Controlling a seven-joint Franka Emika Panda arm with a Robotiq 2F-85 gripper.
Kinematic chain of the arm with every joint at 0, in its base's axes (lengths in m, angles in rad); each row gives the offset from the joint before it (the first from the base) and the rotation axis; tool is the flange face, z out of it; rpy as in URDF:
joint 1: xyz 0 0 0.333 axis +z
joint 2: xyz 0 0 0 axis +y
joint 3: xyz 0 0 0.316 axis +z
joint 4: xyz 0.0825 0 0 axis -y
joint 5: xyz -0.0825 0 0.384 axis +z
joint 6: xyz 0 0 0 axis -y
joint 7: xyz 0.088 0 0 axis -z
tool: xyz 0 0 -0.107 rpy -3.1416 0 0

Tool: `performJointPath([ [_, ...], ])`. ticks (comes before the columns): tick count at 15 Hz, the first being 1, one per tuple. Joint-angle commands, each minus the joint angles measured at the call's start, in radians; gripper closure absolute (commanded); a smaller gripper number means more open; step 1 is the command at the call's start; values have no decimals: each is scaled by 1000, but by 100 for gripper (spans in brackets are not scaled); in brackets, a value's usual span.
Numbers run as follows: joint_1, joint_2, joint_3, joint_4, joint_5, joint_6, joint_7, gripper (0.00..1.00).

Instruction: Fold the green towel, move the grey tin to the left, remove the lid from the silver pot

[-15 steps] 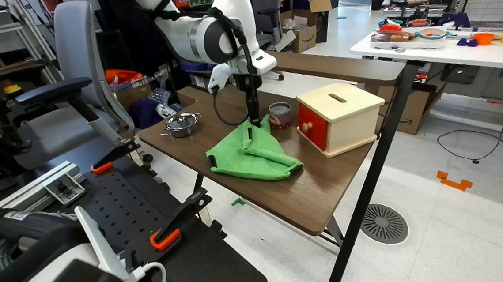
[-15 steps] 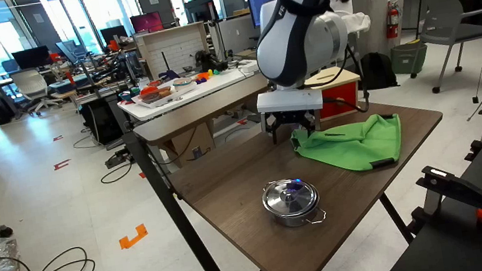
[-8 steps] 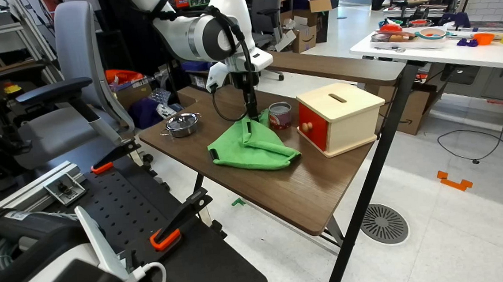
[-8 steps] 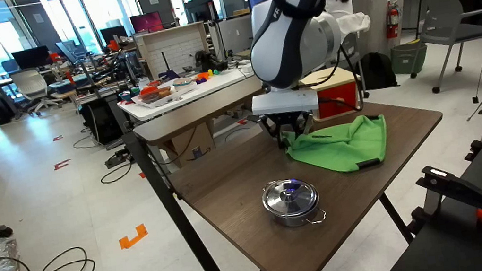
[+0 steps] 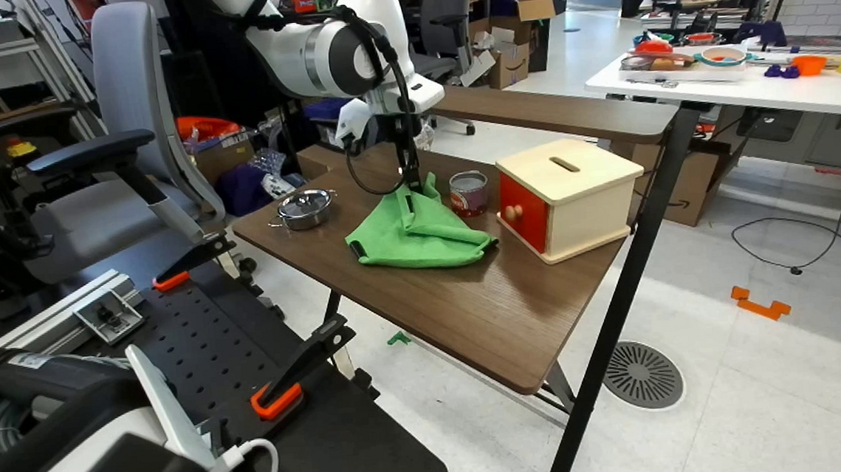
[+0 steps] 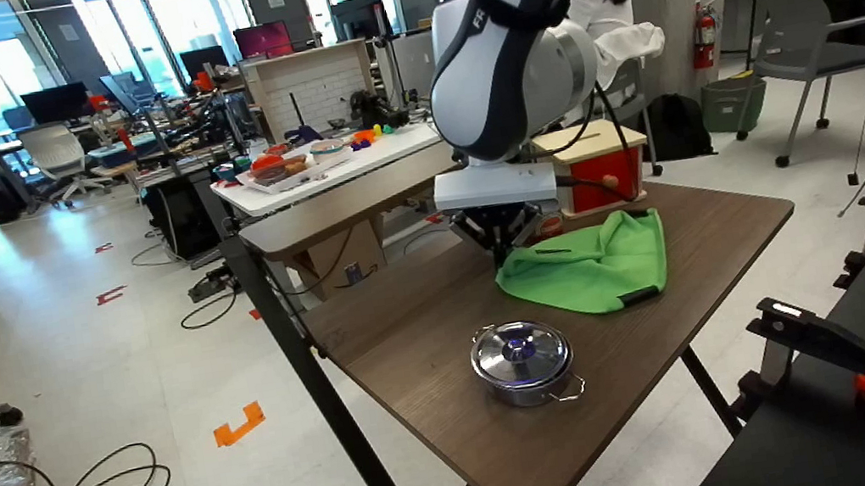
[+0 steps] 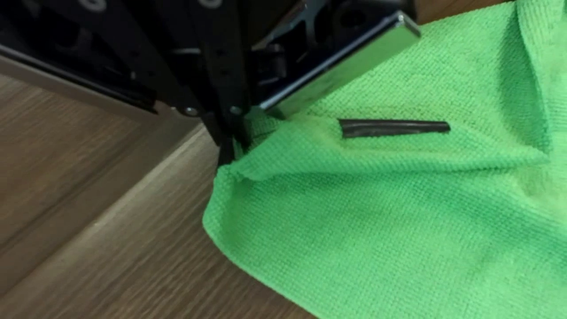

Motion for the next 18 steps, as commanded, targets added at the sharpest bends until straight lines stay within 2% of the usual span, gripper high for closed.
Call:
performJointPath([
  [1, 23, -94, 14, -71, -9, 4, 10, 99],
  [5, 47, -237, 8, -185, -19, 15, 12, 99],
  [9, 37, -403, -6, -338, -45, 17, -1, 99],
  [13, -20, -521, -6, -467, -60, 13, -23, 99],
  [18, -115, -517, -10, -562, -56, 30, -80, 99],
])
